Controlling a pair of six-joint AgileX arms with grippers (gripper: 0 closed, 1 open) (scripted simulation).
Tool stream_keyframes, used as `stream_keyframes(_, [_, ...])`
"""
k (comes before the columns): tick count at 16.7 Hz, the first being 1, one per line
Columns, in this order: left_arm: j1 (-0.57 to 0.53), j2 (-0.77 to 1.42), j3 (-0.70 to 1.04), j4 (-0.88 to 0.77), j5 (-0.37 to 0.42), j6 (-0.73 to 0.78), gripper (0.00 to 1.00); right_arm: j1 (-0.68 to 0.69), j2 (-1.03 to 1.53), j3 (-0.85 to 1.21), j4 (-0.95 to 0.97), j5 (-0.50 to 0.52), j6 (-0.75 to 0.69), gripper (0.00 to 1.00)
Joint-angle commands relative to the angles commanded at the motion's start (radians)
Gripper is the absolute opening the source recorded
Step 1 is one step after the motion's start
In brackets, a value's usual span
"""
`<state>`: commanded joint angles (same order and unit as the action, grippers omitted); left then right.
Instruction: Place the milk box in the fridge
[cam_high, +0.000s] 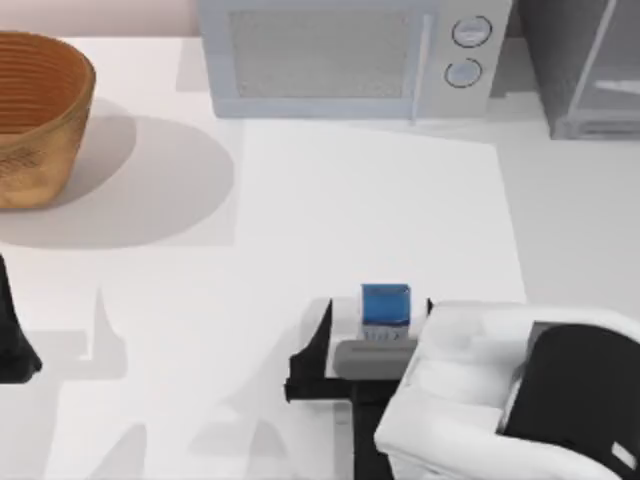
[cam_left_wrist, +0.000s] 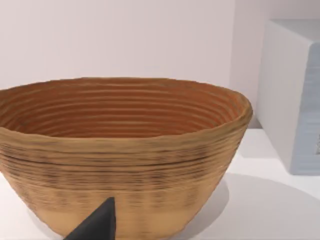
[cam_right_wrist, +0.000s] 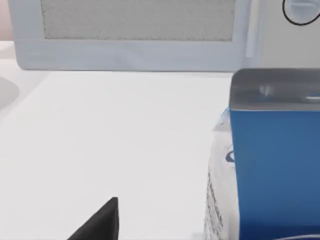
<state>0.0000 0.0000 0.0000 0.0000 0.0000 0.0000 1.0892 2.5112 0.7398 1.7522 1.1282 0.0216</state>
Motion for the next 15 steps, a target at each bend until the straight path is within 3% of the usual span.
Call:
stream_keyframes(9, [0.0, 0.0, 0.0, 0.0, 0.0, 0.0, 1.0, -0.057, 0.001, 0.026, -0.021, -0.057, -0.003, 1.0])
stream_keyframes(15, [0.0, 0.0, 0.0, 0.0, 0.0, 0.0, 1.0, -0.057, 0.001, 0.026, -0.021, -0.057, -0.003, 0.55])
